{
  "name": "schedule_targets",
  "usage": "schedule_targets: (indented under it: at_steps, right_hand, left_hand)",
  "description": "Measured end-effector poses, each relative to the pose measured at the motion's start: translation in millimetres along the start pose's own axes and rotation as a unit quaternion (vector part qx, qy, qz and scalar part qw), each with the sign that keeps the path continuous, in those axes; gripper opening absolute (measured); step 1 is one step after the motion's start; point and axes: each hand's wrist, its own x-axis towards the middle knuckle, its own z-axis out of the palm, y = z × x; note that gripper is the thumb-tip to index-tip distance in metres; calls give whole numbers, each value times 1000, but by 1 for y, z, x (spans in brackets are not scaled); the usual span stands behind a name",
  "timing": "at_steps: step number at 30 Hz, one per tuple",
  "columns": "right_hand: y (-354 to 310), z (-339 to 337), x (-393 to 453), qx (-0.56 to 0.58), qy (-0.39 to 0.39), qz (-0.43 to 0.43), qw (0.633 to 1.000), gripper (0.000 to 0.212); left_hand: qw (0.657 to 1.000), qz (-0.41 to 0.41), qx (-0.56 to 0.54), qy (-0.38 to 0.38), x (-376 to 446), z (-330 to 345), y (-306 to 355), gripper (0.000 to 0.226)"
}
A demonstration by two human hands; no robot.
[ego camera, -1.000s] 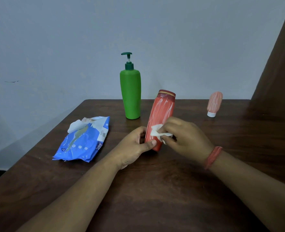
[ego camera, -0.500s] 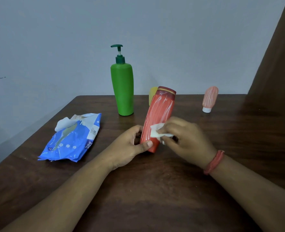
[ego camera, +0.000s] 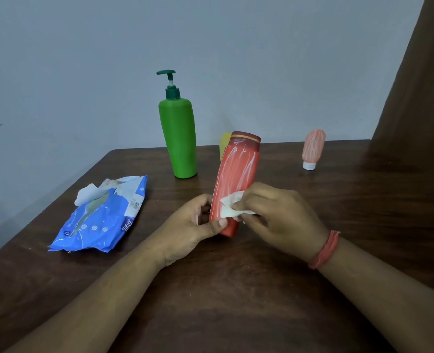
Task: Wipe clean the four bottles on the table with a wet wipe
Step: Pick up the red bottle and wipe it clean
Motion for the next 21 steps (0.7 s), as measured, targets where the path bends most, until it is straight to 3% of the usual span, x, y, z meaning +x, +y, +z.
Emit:
schedule_targets:
  at_steps: [4, 7, 11, 14, 18, 21]
  right_hand:
    - [11, -6, 3, 27, 107, 85, 990, 10]
    - [12, -9, 1, -1, 84, 65, 994, 12]
    - [22, -17, 5, 2, 155, 105, 982, 8]
    - [19, -19, 4, -23, 112, 63, 991, 20]
    - [22, -25, 6, -17, 166, 98, 981, 12]
    - [17, -25, 5, -47, 121, 37, 991, 19]
  left_hand:
    - [999, 3, 28, -17, 0, -1, -1, 49]
    - [997, 2, 71, -29, -1, -2, -2, 53]
    - [994, 4, 98, -47, -1, -4, -2, 60]
    - [993, 9, 107, -51, -1, -5, -2, 61]
    - [990, 5, 127, -55, -1, -6, -2, 66]
    - [991, 11, 122, -57, -1, -6, -3, 65]
